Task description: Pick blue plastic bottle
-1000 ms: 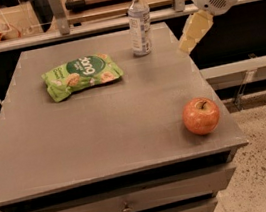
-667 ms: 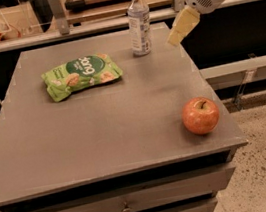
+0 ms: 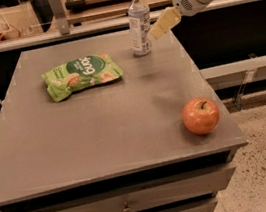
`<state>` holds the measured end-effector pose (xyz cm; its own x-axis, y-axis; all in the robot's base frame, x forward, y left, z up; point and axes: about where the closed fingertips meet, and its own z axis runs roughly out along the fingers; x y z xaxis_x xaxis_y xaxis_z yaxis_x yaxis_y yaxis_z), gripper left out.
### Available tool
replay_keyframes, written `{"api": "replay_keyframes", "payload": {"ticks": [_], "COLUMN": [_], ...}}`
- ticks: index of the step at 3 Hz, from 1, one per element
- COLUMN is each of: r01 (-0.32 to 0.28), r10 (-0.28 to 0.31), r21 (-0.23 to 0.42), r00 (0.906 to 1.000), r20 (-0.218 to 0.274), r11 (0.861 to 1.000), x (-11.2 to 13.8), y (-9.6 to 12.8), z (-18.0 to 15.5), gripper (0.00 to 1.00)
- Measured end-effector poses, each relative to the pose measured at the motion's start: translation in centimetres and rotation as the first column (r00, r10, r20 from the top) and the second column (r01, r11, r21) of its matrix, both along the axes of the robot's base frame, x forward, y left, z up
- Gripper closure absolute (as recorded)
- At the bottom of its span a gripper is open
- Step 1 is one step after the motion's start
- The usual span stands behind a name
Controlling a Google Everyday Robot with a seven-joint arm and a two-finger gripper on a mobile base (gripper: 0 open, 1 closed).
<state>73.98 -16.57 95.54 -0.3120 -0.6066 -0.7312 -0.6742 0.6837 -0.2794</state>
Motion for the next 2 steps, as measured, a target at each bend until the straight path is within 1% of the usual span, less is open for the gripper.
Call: {"api": "replay_keyframes", "payload": {"ticks": [1, 2], "r01": [-0.008, -0.024], "r10": [0.006, 0.02], "r21": [0.105, 0.193], "r00": [0.9998, 0.9995], "r20": [0.019, 0.023], "r11": [0.994, 0.981], "x": [2.0, 3.4], "y": [1.6, 3.0], "z": [-0.6, -1.4], "gripper": [0.0, 0.0]}}
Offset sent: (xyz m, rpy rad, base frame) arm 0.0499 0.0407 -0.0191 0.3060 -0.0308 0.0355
